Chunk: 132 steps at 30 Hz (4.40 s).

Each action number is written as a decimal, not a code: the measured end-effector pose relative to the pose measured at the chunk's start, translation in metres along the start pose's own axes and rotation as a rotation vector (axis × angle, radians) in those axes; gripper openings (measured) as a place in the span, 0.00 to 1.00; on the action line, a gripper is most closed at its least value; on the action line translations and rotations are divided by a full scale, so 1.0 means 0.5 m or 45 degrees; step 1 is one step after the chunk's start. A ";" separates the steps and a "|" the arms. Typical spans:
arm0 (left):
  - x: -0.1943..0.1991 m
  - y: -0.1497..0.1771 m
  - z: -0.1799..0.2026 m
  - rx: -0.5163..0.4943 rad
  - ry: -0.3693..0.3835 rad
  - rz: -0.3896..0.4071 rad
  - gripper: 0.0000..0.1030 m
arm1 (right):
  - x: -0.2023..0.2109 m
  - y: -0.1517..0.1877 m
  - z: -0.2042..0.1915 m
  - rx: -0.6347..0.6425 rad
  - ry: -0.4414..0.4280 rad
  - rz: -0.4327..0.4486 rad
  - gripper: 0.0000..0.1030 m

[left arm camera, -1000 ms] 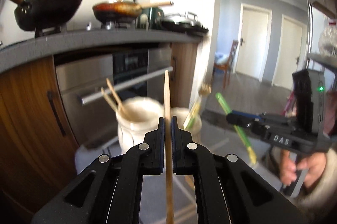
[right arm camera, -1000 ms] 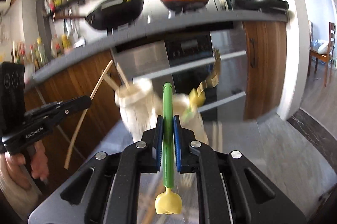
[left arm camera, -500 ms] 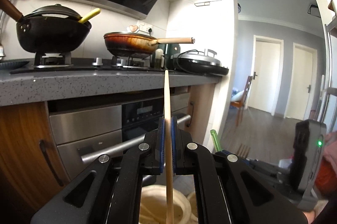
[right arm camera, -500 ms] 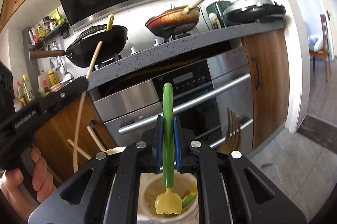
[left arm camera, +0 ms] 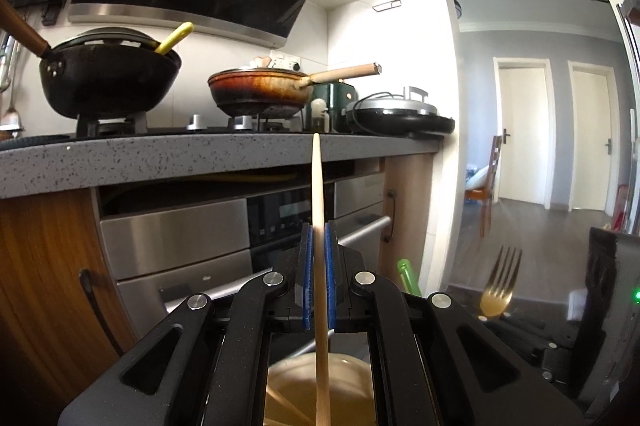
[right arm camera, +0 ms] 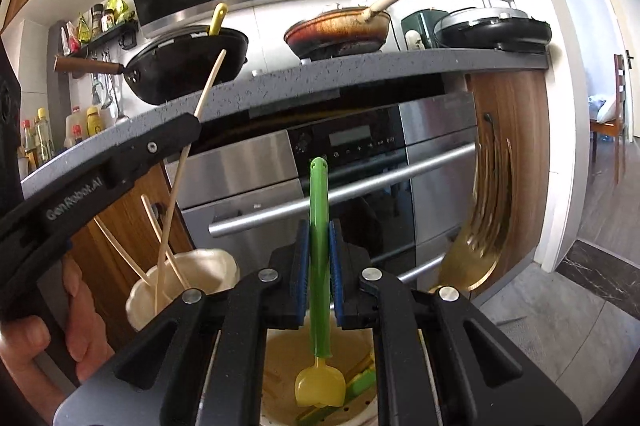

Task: Organize utensils
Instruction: 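Lower chopstick into taller pot with left tool while right tool lowers spatula into smaller pot, then open both tools and pull them back from the holder, then grasp a wooden chopstick with left tool while right tool moves toward the silver fork, then lift chopstick with left tool while right tool grasps the silver fork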

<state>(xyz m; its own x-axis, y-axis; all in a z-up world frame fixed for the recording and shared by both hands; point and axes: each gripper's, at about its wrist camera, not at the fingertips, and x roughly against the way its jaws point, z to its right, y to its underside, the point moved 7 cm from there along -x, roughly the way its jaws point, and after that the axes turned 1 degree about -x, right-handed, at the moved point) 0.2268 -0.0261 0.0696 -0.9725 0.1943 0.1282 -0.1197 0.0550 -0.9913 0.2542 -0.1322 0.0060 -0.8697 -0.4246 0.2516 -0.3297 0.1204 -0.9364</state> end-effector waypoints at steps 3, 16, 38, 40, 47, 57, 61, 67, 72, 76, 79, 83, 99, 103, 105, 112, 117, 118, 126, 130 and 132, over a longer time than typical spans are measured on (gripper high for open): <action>0.024 0.006 0.003 -0.016 0.014 0.007 0.06 | 0.019 0.002 0.000 0.001 -0.011 -0.003 0.09; 0.113 0.073 -0.006 0.042 0.070 -0.109 0.06 | 0.078 0.053 -0.002 0.025 0.010 -0.075 0.09; 0.128 0.099 -0.004 0.007 0.031 -0.241 0.10 | 0.104 0.083 -0.013 0.012 0.005 -0.174 0.22; 0.133 0.093 -0.006 0.012 0.022 -0.236 0.18 | 0.109 0.081 -0.011 0.006 0.007 -0.177 0.25; 0.170 0.066 -0.013 0.008 0.012 -0.210 0.34 | 0.155 0.057 0.001 -0.015 0.048 -0.167 0.60; 0.248 0.112 0.009 -0.062 0.050 -0.331 0.83 | 0.263 0.093 0.080 0.033 0.190 -0.271 0.89; 0.255 0.177 0.025 -0.034 0.088 -0.462 0.84 | 0.293 0.129 0.109 0.032 0.231 -0.334 0.94; 0.250 0.294 0.081 -0.058 0.116 -0.697 0.84 | 0.325 0.190 0.125 0.045 0.265 -0.417 0.95; 0.250 0.345 0.118 -0.080 0.123 -0.785 0.84 | 0.327 0.228 0.122 0.032 0.260 -0.474 0.95; 0.245 0.381 0.140 -0.082 0.118 -0.860 0.84 | 0.329 0.247 0.115 0.046 0.253 -0.501 0.95; 0.239 0.405 0.154 -0.081 0.115 -0.935 0.84 | 0.333 0.251 0.112 0.054 0.253 -0.499 0.95; 0.231 0.427 0.168 -0.052 0.107 -1.002 0.81 | 0.339 0.252 0.114 0.031 0.243 -0.494 0.95; 0.215 0.439 0.185 -0.058 0.028 -1.099 0.31 | 0.358 0.250 0.125 0.002 0.224 -0.478 0.95; 0.216 0.438 0.180 -0.080 0.061 -1.109 0.09 | 0.346 0.264 0.107 0.062 0.209 -0.550 0.94; 0.218 0.439 0.169 -0.053 0.072 -1.114 0.08 | 0.335 0.275 0.093 0.109 0.199 -0.590 0.87; 0.232 0.439 0.126 0.001 0.063 -1.107 0.06 | 0.290 0.308 0.051 0.133 0.149 -0.730 0.55; 0.241 0.436 0.107 0.015 0.064 -1.089 0.06 | 0.259 0.317 0.010 0.125 0.116 -0.787 0.29; 0.243 0.434 0.103 0.021 0.067 -1.082 0.06 | 0.253 0.319 0.000 0.127 0.111 -0.798 0.27; 0.248 0.430 0.090 0.060 0.111 -1.057 0.06 | 0.198 0.336 -0.028 0.120 0.177 -0.896 0.17; 0.248 0.424 0.081 0.080 0.134 -1.040 0.06 | 0.177 0.347 -0.022 0.134 0.243 -0.920 0.16; 0.249 0.422 0.080 0.086 0.145 -1.031 0.06 | 0.168 0.347 -0.023 0.136 0.270 -0.914 0.16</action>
<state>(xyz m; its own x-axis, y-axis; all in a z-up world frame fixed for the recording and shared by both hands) 0.0725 -0.0293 -0.1247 -0.5538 0.2181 0.8036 -0.7914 0.1623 -0.5894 0.1197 -0.1366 -0.1325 -0.5104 -0.1832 0.8402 -0.8138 -0.2129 -0.5408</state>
